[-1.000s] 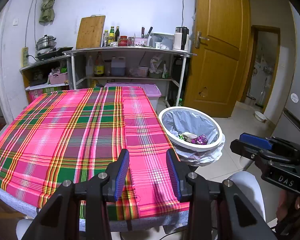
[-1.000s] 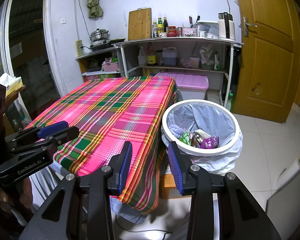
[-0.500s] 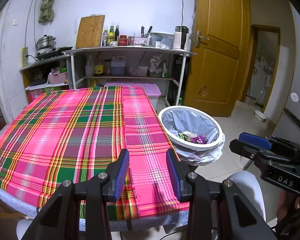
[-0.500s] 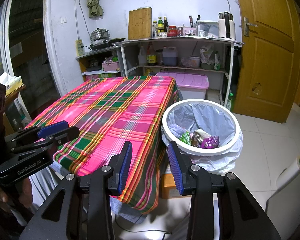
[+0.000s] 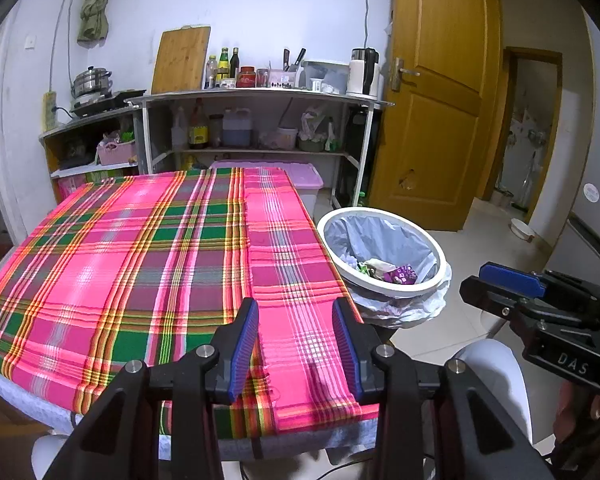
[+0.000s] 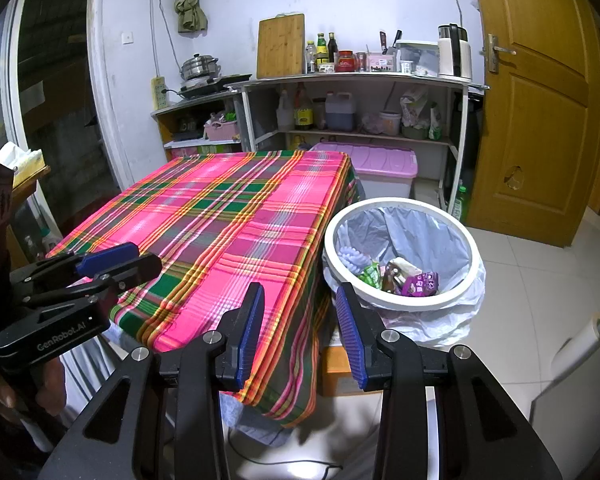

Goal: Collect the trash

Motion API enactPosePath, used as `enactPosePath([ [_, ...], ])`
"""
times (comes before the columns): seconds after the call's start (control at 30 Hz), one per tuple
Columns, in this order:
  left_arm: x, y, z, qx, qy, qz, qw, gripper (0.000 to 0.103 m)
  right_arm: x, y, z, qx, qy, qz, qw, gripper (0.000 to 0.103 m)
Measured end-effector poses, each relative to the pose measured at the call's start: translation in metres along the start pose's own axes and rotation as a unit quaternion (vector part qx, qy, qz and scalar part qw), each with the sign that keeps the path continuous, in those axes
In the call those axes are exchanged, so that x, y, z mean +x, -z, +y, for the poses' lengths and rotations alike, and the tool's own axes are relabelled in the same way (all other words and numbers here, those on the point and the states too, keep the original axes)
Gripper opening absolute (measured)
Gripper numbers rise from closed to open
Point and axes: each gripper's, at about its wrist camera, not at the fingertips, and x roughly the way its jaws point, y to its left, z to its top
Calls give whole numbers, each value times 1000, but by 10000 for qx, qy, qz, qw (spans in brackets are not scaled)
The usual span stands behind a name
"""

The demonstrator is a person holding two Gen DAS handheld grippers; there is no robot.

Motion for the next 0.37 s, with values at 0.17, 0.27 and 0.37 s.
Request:
enactPosePath([
  [0.17,0,1,-1,37,-17,-23,10000,38,0,-1,1,-7,0,6,10000,39],
  [0.27,0,2,-2,30,-38,-51,10000,38,1,1,0,-12,2,8,10000,39],
  [0.37,0,1,0,-3,-41,-61,10000,38,1,0,0,-7,-1,10,10000,39],
])
